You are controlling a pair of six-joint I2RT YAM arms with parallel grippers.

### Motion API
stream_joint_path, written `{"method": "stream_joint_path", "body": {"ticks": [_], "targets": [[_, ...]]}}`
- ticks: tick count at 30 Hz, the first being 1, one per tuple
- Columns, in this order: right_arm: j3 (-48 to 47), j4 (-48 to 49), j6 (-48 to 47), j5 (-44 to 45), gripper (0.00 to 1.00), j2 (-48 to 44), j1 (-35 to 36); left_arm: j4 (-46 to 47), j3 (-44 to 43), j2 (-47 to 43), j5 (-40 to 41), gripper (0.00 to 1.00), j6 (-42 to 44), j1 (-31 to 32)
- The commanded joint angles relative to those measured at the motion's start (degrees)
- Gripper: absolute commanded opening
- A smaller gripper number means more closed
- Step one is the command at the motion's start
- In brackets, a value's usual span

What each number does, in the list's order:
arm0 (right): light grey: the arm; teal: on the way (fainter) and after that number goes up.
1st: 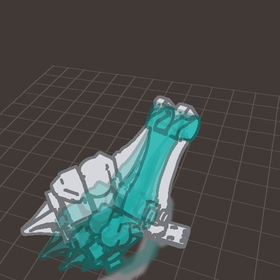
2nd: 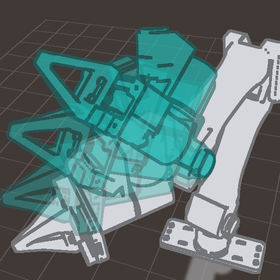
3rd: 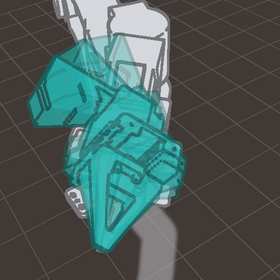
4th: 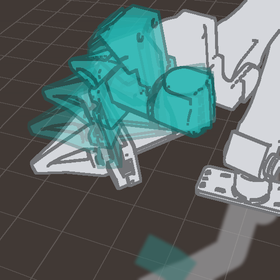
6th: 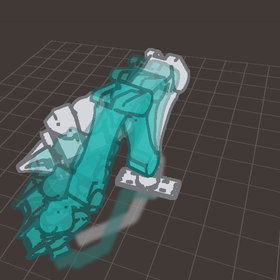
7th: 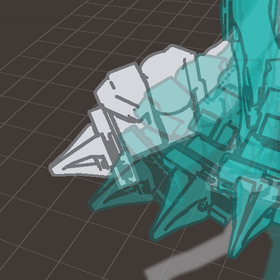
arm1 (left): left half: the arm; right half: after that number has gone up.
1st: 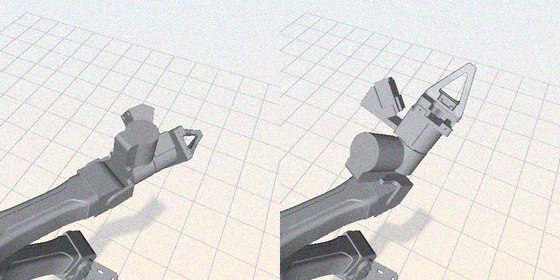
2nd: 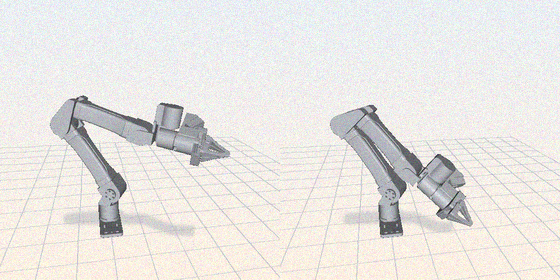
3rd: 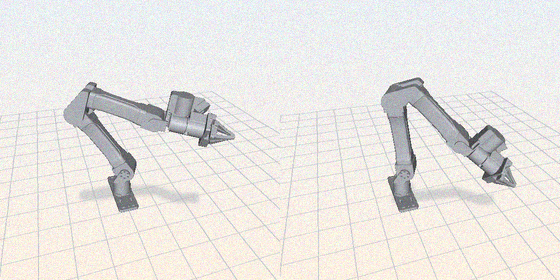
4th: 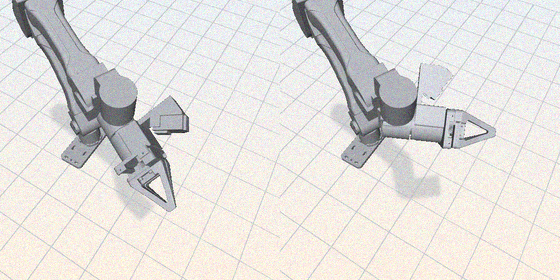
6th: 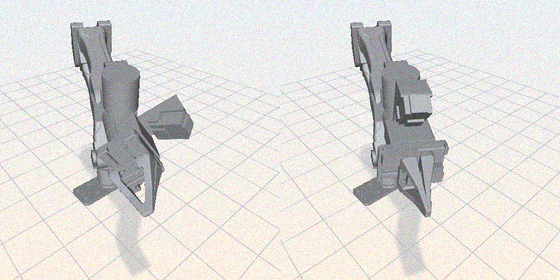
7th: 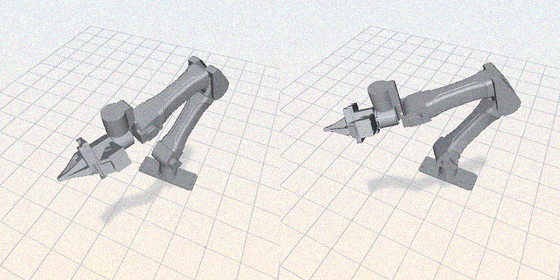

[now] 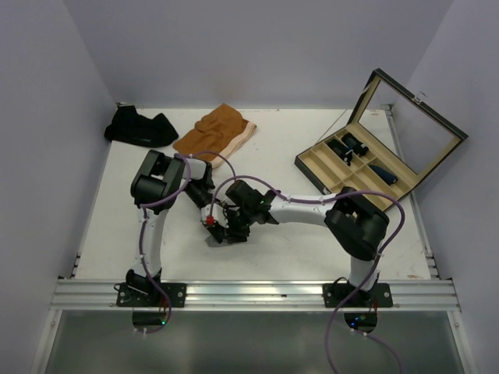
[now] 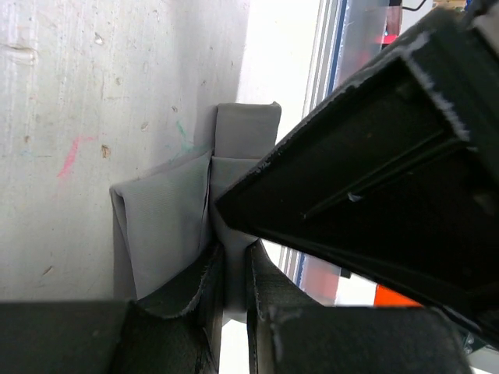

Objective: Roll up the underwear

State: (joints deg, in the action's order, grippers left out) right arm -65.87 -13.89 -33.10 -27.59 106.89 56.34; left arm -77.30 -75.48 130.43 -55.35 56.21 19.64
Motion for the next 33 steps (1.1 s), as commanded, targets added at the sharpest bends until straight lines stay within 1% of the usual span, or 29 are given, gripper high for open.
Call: {"method": "stream_joint_path", "body": {"ticks": [1, 3, 4, 6, 7, 8, 9, 10, 14, 15, 16, 17, 18, 19, 20, 21, 22, 24, 25, 27, 28, 29, 32, 33], "targets": [[1.2, 3.3, -0.8, -1.0, 0.40, 1.3, 0.4, 14.0, 0.2, 2.6, 8.9, 0.16, 2.5, -0.5], [1.5, 3.5, -1.1, -1.2, 0.34, 2.4, 0.4, 14.3, 0.2, 2.4, 8.5, 0.15, 2.3, -0.5], [1.7, 3.6, -1.0, -1.4, 0.27, 2.7, 0.4, 14.8, 0.5, 2.2, 8.4, 0.15, 2.2, -0.6], [1.7, 3.0, -1.0, -2.0, 0.18, 3.7, 0.4, 15.2, 0.6, 1.4, 7.5, 0.16, 1.7, -0.6], [1.4, 1.9, -1.0, -3.0, 0.08, 3.9, 0.4, 16.1, 0.7, 1.0, 7.3, 0.17, 1.3, -0.7], [1.2, 1.2, -0.9, -3.4, 0.04, 4.2, 0.4, 16.9, 1.1, -0.2, 7.0, 0.18, -0.2, -0.8], [0.9, 0.5, -0.7, -3.8, 0.00, 4.6, 0.3, 17.7, 1.5, -1.0, 6.5, 0.21, -0.8, -1.0], [0.2, -1.2, 0.1, -4.2, 0.00, 5.4, 0.3, 19.5, 1.7, -1.8, 6.4, 0.24, -1.5, -1.5], [-1.6, -6.2, 1.6, -9.3, 0.00, 8.2, -1.0, 24.5, 3.2, -11.0, 3.5, 0.36, -6.6, -4.4], [-1.8, -6.9, 2.4, -10.1, 0.00, 8.7, -1.5, 26.5, 3.4, -12.7, 3.1, 0.38, -7.7, -6.3], [-2.2, -8.2, 3.0, -11.0, 0.00, 9.7, -1.8, 27.6, 3.6, -16.6, 2.7, 0.39, -9.9, -7.4], [-2.6, -8.8, 3.6, -13.3, 0.00, 10.4, -2.2, 28.8, 4.2, -18.7, 1.8, 0.42, -11.0, -8.5], [-3.0, -9.6, 4.6, -14.1, 0.00, 11.1, -2.9, 31.0, 4.6, -20.7, 1.4, 0.43, -12.1, -10.8], [-4.1, -10.9, 5.2, -15.2, 0.00, 11.9, -3.4, 32.4, 5.1, -25.0, 1.3, 0.44, -13.1, -12.0], [-4.7, -11.4, 5.8, -16.3, 0.00, 13.9, -3.9, 34.0, 5.8, -27.3, 1.7, 0.45, -15.6, -13.0], [-5.2, -12.3, 7.2, -18.3, 0.00, 14.7, -5.1, 36.8, 7.8, -29.7, 2.2, 0.45, -16.5, -14.9], [-6.3, -12.6, 8.0, -19.5, 0.00, 15.7, -5.7, 38.3, 8.9, -34.3, 2.7, 0.45, -17.8, -15.8], [-7.7, -14.0, 9.9, -22.7, 0.00, 18.9, -7.5, 41.2, 13.0, -39.4, 5.3, 0.45, -18.2, -17.3], [-9.6, -14.8, 10.4, -23.5, 0.00, 20.0, -8.1, 41.7, 14.7, -44.5, 6.3, 0.45, -17.5, -17.4], [-12.1, -18.4, 11.0, -25.7, 0.00, 24.5, -9.7, 43.8, 18.2, -49.7, 9.2, 0.45, -17.3, -17.4], [-14.8, -19.8, 11.0, -26.5, 0.00, 25.9, -10.2, 44.2, 21.7, -54.8, 10.2, 0.45, -16.7, -17.2], [-16.0, -20.9, 11.1, -27.3, 0.00, 27.3, -11.1, 44.3, 23.3, -57.3, 12.5, 0.45, -16.0, -16.7], [-19.6, -24.2, 11.5, -29.4, 0.00, 31.4, -12.3, 42.4, 30.5, -66.4, 16.6, 0.45, -9.9, -11.7], [-20.5, -24.8, 11.7, -29.5, 0.00, 32.6, -12.4, 41.1, 32.3, -68.4, 17.5, 0.45, -8.2, -7.6]]}}
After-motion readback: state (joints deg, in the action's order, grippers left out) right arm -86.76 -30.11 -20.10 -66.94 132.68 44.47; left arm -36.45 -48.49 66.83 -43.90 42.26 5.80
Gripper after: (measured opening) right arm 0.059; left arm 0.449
